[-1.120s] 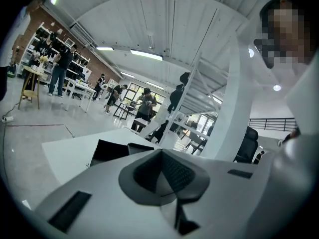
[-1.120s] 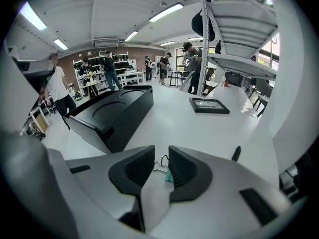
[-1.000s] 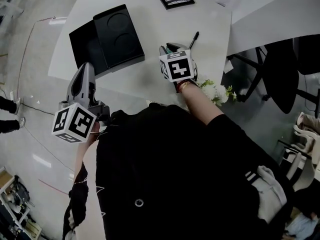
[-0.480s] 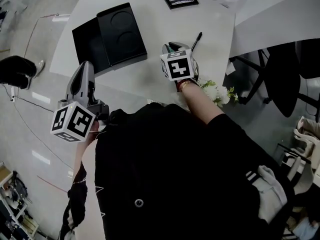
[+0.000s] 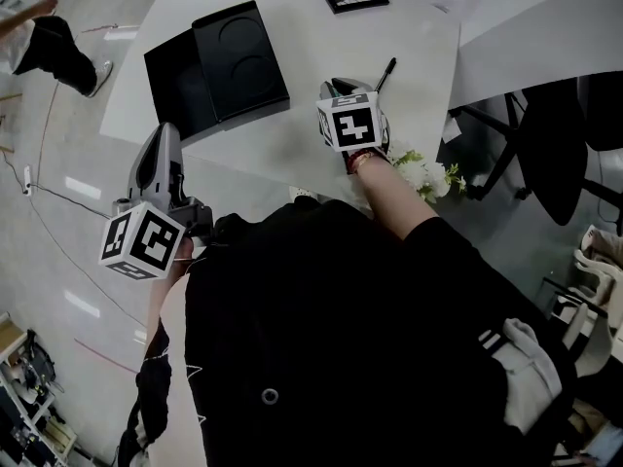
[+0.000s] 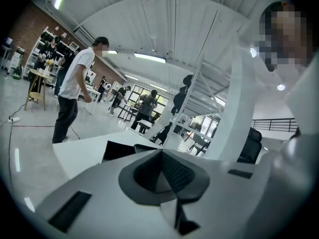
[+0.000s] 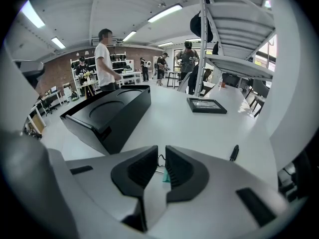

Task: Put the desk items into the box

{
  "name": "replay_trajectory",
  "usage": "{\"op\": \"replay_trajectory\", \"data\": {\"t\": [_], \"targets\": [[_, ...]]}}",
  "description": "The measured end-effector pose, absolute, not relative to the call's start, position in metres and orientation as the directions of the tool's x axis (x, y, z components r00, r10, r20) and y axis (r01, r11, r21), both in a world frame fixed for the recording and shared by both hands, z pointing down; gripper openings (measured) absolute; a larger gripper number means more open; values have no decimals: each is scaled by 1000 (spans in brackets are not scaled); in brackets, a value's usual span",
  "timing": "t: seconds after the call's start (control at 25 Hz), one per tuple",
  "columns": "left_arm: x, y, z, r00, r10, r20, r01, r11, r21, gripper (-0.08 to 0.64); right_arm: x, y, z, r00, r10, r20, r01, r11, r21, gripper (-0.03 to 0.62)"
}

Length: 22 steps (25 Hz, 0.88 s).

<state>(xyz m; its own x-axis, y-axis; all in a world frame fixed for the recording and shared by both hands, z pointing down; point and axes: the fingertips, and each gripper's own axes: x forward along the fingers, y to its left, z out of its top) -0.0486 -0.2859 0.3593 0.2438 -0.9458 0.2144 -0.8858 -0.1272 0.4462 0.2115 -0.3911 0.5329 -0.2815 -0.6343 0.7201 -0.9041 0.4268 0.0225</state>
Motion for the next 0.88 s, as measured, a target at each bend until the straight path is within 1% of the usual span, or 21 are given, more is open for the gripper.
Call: {"op": "replay_trajectory", "data": {"t": [0.88], "targets": [[-57, -275, 350, 249, -952, 177, -874, -142, 465, 11, 213, -385, 518, -281, -666, 691, -931, 365, -27, 11]]}}
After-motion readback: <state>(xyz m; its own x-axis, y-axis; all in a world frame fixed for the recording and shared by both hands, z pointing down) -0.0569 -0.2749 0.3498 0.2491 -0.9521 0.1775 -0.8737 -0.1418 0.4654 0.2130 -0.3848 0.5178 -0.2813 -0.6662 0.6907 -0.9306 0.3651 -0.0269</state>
